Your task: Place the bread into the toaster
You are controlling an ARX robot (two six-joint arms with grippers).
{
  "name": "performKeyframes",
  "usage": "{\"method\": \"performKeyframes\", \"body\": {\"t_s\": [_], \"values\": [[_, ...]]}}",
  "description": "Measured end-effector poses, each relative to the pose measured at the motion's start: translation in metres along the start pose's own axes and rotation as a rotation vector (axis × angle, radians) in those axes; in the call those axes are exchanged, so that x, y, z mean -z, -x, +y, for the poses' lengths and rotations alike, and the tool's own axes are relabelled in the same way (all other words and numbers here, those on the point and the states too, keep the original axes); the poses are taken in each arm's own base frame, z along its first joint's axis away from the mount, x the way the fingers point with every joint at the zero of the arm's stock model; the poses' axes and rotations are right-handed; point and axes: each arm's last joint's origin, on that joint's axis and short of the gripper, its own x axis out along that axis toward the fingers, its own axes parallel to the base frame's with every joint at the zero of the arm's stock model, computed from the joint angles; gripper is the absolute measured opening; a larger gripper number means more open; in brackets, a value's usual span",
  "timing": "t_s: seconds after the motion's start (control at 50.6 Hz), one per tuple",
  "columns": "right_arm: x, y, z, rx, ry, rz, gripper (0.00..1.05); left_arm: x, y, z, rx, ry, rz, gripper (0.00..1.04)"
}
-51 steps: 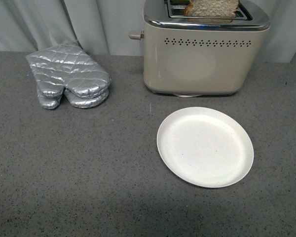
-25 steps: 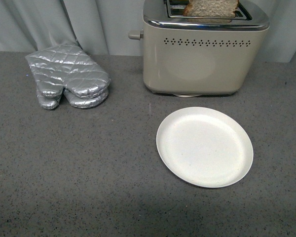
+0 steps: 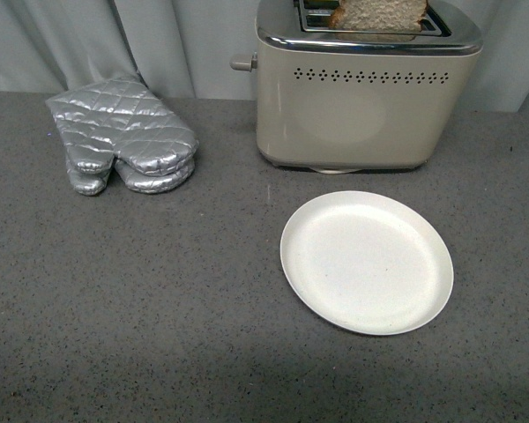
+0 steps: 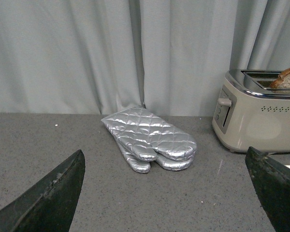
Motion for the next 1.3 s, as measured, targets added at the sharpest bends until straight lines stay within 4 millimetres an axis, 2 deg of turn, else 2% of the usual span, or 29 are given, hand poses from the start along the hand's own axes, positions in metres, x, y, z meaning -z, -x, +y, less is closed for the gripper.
{"method": "performKeyframes", "body": {"t_s": [0.474, 0.632, 0.87, 0.889, 1.028, 1.304], "values": [[0.003, 0.013, 0.0, -0.001, 0.0, 0.006, 0.01, 0.0, 0.0, 0.0, 0.0, 0.0, 0.0, 0.98], [0.003, 0.013, 0.0, -0.001, 0.001, 0.005, 0.25, 0.0, 0.0, 0.0, 0.0, 0.0, 0.0, 0.98], [0.003, 0.013, 0.0, -0.001, 0.001, 0.005, 0.71, 0.0, 0.0, 0.0, 0.0, 0.0, 0.0, 0.98], [0.003, 0.013, 0.0, -0.001, 0.001, 0.005, 0.72, 0.0, 0.0, 0.0, 0.0, 0.0, 0.0, 0.98], [0.003, 0.013, 0.0, -0.001, 0.001, 0.005, 0.95, 0.0, 0.0, 0.0, 0.0, 0.0, 0.0, 0.98], [0.003, 0.013, 0.0, -0.001, 0.0, 0.005, 0.95, 0.0, 0.0, 0.0, 0.0, 0.0, 0.0, 0.98]]}}
